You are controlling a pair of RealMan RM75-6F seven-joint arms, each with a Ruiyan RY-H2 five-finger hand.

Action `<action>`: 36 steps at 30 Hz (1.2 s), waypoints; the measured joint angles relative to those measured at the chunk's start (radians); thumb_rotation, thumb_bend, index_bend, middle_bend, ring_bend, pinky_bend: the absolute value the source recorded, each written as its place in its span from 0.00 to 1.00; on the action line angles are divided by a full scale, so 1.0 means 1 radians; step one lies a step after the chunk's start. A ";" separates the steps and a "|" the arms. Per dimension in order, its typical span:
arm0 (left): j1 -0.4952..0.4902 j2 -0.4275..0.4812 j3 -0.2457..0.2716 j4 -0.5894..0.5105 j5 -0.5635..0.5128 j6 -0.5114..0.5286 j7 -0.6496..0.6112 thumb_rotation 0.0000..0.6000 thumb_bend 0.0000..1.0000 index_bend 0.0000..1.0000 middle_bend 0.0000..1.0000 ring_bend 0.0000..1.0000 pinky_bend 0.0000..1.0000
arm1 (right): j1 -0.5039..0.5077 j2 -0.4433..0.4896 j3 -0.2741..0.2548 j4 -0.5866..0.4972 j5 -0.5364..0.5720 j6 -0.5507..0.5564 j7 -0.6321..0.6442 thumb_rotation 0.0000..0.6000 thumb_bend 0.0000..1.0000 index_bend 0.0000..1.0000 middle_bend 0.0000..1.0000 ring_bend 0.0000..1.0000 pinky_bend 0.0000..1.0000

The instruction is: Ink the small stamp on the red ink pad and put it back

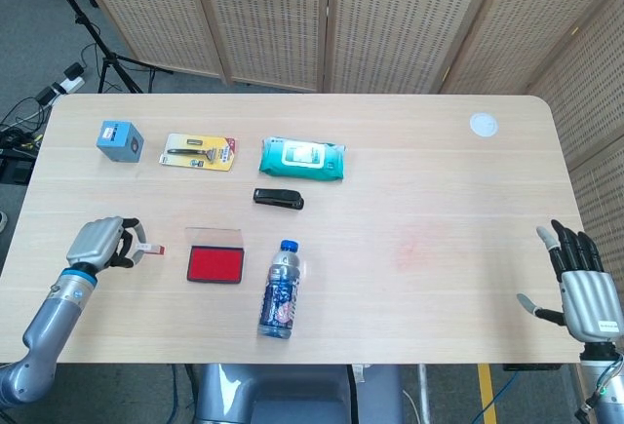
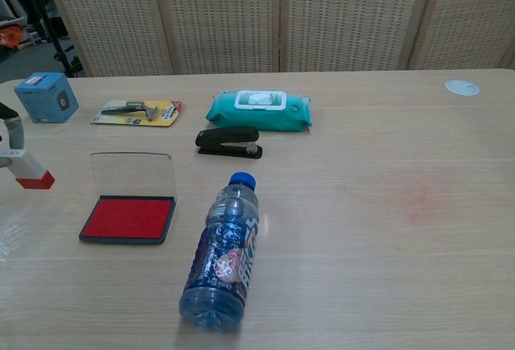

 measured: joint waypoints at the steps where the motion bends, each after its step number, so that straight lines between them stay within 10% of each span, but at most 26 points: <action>1: -0.014 0.012 0.001 -0.013 -0.010 -0.023 0.004 1.00 0.37 0.59 0.89 0.91 0.87 | 0.000 0.000 0.000 0.000 0.000 0.000 0.000 1.00 0.00 0.00 0.00 0.00 0.00; 15: -0.219 -0.035 0.080 -0.065 -0.223 -0.038 0.193 1.00 0.37 0.59 0.89 0.91 0.87 | 0.001 0.002 0.004 0.005 0.009 -0.004 0.011 1.00 0.00 0.00 0.00 0.00 0.00; 36: -0.185 -0.228 0.111 0.061 -0.065 0.048 0.080 1.00 0.39 0.61 0.89 0.91 0.87 | 0.003 0.005 0.005 0.008 0.014 -0.011 0.024 1.00 0.00 0.00 0.00 0.00 0.00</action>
